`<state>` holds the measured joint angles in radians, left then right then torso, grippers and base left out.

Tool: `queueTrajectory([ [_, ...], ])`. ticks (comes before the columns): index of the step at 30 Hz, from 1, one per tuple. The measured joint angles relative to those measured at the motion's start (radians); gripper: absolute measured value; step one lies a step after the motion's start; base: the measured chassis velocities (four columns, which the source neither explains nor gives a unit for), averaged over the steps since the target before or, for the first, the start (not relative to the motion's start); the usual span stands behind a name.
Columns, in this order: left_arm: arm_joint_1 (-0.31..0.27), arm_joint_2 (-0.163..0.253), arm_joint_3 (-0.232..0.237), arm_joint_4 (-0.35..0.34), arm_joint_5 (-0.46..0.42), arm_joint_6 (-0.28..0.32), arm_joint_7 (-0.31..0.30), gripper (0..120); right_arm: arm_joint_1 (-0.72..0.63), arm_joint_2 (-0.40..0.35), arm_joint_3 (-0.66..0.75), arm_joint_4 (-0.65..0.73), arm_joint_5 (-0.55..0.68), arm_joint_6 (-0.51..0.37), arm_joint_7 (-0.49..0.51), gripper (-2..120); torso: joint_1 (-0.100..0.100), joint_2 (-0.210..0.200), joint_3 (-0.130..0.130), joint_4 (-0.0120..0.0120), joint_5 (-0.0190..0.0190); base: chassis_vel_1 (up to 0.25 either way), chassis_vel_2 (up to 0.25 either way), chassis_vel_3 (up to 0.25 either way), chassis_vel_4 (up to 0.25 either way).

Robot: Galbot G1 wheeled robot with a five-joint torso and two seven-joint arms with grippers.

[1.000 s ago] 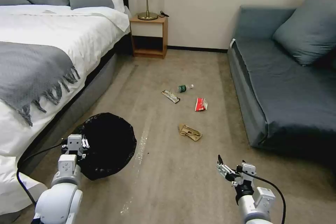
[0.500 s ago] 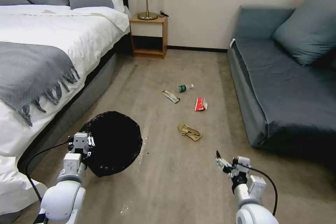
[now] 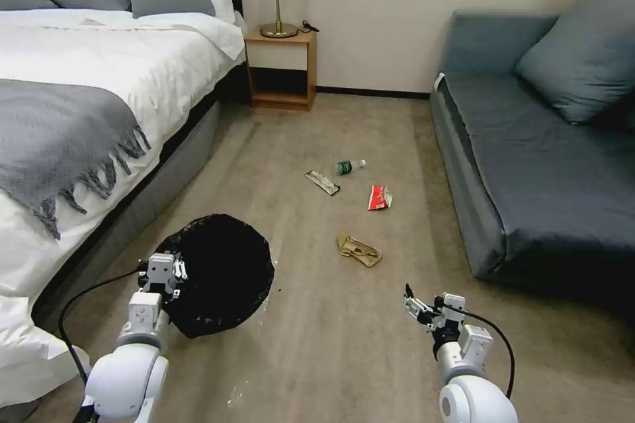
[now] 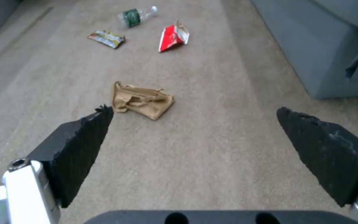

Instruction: Pick up the trash bin, then pick up the garbage on the floor and place it into the trash bin.

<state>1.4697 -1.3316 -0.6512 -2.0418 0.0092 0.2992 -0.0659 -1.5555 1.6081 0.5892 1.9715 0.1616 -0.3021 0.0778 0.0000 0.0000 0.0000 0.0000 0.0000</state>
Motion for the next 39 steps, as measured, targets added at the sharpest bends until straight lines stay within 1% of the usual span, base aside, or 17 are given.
queueTrajectory([
  [7,0.002,-0.005,0.003,0.006,0.000,-0.003,0.001,5,-0.003,0.000,-0.002,-0.010,-0.004,0.009,0.000,100,0.000,0.000,0.000,0.0000,0.0001,-0.054,0.043,0.049,-0.052],
  [24,0.006,0.000,0.002,0.009,0.001,-0.012,0.004,5,-0.017,0.000,-0.001,-0.013,-0.014,0.023,-0.005,100,0.000,0.000,0.000,-0.0001,0.0000,-0.084,0.084,0.082,-0.083],
  [39,0.014,-0.006,0.002,0.014,0.007,-0.025,0.008,5,-0.022,0.000,0.000,-0.029,-0.019,0.038,-0.009,100,0.000,0.000,0.000,0.0000,0.0000,-0.088,0.090,0.097,-0.087],
])
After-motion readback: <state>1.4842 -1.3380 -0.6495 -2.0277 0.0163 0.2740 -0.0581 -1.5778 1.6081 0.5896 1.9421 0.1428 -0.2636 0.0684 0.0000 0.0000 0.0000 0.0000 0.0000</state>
